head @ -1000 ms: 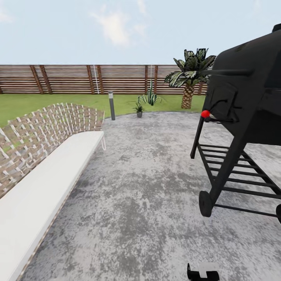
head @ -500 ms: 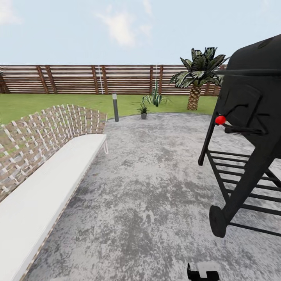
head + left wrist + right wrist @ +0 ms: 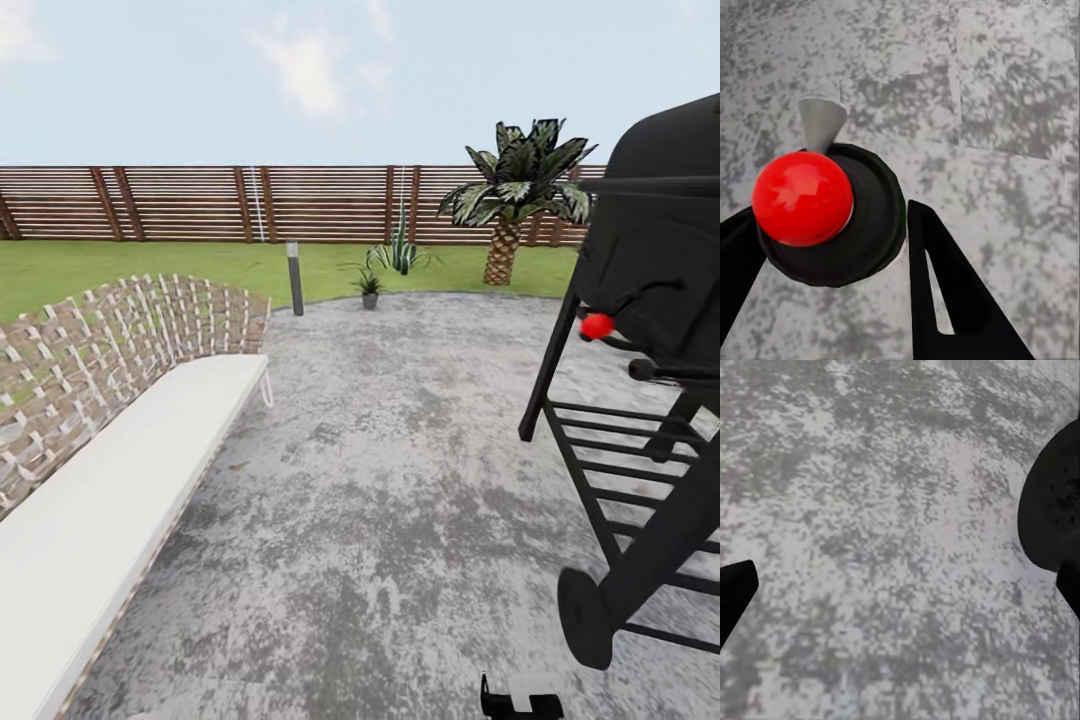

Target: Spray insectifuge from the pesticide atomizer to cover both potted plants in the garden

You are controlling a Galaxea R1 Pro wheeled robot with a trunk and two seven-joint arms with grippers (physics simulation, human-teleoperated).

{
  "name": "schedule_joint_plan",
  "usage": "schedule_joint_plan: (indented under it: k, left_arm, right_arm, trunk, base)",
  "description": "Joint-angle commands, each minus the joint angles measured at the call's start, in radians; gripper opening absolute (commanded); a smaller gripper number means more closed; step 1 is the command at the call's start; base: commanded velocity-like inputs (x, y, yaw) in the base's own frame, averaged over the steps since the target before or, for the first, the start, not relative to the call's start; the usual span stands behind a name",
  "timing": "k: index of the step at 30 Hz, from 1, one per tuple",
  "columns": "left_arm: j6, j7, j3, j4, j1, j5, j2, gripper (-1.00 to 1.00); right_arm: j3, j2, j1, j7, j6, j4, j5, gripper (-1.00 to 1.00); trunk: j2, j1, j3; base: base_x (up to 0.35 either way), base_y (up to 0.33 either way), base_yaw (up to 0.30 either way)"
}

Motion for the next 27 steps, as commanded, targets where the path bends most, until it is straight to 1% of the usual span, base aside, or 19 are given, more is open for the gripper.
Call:
schedule_joint_plan:
  k: [1,27]
  left_arm:
    - [-0.003,-0.003,0.004,0.001,-0.001,0.001,0.0,-1.0]
    - [-0.003,-0.003,0.004,0.001,-0.001,0.001,0.0,-1.0]
  right_arm:
    - [-0.008,0.0,-0.001,-0.005,-0.002,0.001,0.011,1.0]
    - [-0.008,0.0,-0.001,-0.006,-0.002,0.0,0.011,1.0]
  trunk:
    - [0.0,0.0,-0.001]
    - [0.0,0.0,-0.001]
  base:
    - [0.337,0.0,0.0]
    - [0.337,0.0,0.0]
